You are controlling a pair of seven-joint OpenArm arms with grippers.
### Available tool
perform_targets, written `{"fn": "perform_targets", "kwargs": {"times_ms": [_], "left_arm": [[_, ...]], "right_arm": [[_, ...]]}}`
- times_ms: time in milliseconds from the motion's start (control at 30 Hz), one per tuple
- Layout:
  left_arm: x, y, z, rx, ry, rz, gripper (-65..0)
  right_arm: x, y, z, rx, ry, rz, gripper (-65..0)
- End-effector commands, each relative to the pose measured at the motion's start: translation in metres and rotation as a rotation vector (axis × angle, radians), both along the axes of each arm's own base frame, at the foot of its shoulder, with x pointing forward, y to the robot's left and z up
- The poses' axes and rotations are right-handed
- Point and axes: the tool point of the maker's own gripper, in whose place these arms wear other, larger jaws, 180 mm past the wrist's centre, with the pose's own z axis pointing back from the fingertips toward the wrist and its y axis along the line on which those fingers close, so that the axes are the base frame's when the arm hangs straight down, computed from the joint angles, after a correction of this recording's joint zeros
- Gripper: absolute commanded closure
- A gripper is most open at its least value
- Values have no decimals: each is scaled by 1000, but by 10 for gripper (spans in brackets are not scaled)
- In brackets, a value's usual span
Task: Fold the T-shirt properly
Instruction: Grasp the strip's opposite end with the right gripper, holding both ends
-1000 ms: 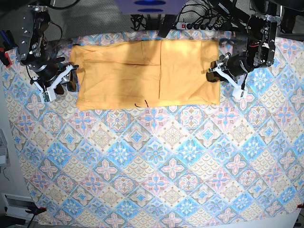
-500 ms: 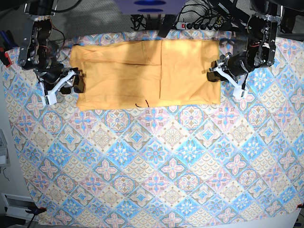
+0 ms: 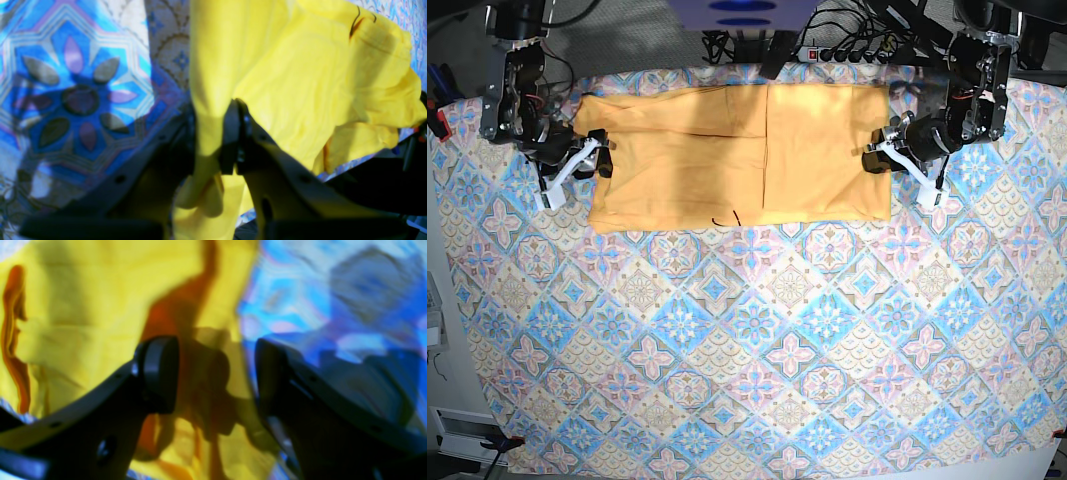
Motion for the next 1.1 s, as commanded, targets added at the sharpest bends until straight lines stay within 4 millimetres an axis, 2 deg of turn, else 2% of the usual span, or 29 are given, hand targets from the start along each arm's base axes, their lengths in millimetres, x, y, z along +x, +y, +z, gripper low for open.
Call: {"fn": "perform_targets", "kwargs": {"times_ms": [0,367,467,567,633,800,967,1067], "left_arm": [[8,1,9,-2,-37,-5,-36],[7,1,8,-2,-35,-3,-36],[8,2,8,0,-38,-4,-36],[8,2,8,0,-38,-4,-36],[8,2,8,1,-38,-4,-36],[8,1,7,0,-37,-2,-36],[7,1,7,0,-35,-2,-36],[7,1,7,0,-35,-2,-36]], "right_arm": [[3,-4,3,1,-15,-2,-343],[-6,-4,-8,5,26,-7,-338],[-13,-4,-16,13,56,-10,-281],[-20,13,-23,28,82,37,-198],[-21,19,-24,31,89,60,-167],[-14,30,-21,37,74,95,-151],[-12,28,-18,35,65,87,-21],[-5,30,-10,32,35,98,-8]]}}
